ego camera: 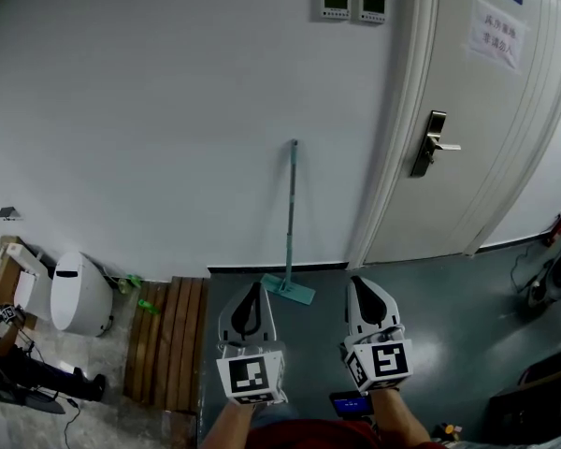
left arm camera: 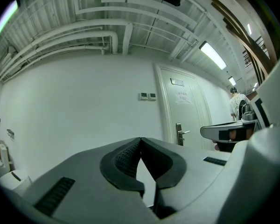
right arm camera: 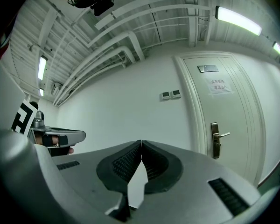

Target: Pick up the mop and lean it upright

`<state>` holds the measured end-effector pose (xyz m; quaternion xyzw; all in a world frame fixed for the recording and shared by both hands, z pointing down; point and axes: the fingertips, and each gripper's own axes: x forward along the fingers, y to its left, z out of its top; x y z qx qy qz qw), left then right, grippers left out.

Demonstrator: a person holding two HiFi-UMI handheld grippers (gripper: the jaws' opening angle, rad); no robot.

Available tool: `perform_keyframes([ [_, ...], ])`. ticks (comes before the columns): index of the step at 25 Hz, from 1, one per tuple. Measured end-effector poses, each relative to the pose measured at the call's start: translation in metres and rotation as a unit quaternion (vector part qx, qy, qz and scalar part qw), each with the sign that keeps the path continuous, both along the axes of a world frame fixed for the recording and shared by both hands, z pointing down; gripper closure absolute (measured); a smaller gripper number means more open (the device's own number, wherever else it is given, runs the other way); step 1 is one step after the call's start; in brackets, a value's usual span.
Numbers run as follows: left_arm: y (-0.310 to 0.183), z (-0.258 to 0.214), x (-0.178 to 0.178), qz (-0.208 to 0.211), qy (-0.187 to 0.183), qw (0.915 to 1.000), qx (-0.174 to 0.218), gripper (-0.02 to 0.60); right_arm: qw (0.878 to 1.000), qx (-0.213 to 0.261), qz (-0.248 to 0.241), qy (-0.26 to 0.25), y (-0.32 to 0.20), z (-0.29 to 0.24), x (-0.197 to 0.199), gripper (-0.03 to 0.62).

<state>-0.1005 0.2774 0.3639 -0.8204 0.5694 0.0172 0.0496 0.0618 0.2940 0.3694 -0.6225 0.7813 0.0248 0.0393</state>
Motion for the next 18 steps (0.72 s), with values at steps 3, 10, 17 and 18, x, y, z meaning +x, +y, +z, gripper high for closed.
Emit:
perform_keyframes([
  [3, -0.022, -0.005, -0.009, 0.003, 0.001, 1.0000, 0.003, 0.566, 1.000, -0.003, 0.004, 0.002, -0.022, -0.002, -0.010, 0.577],
  [10, -0.067, -0.007, -0.032, 0.017, -0.002, 0.9998, 0.005, 0.566, 1.000, -0.003, 0.017, 0.004, -0.065, -0.006, -0.036, 0.577],
  [17, -0.093, -0.008, -0.047, 0.038, 0.008, 0.9992, 0.012, 0.566, 0.999, -0.003, 0.036, 0.002, -0.086, -0.002, -0.055, 0.577],
  [18, -0.096, -0.009, -0.048, 0.041, 0.012, 0.9990, 0.013, 0.566, 0.999, -0.003, 0.039, 0.001, -0.088, 0.000, -0.057, 0.577],
])
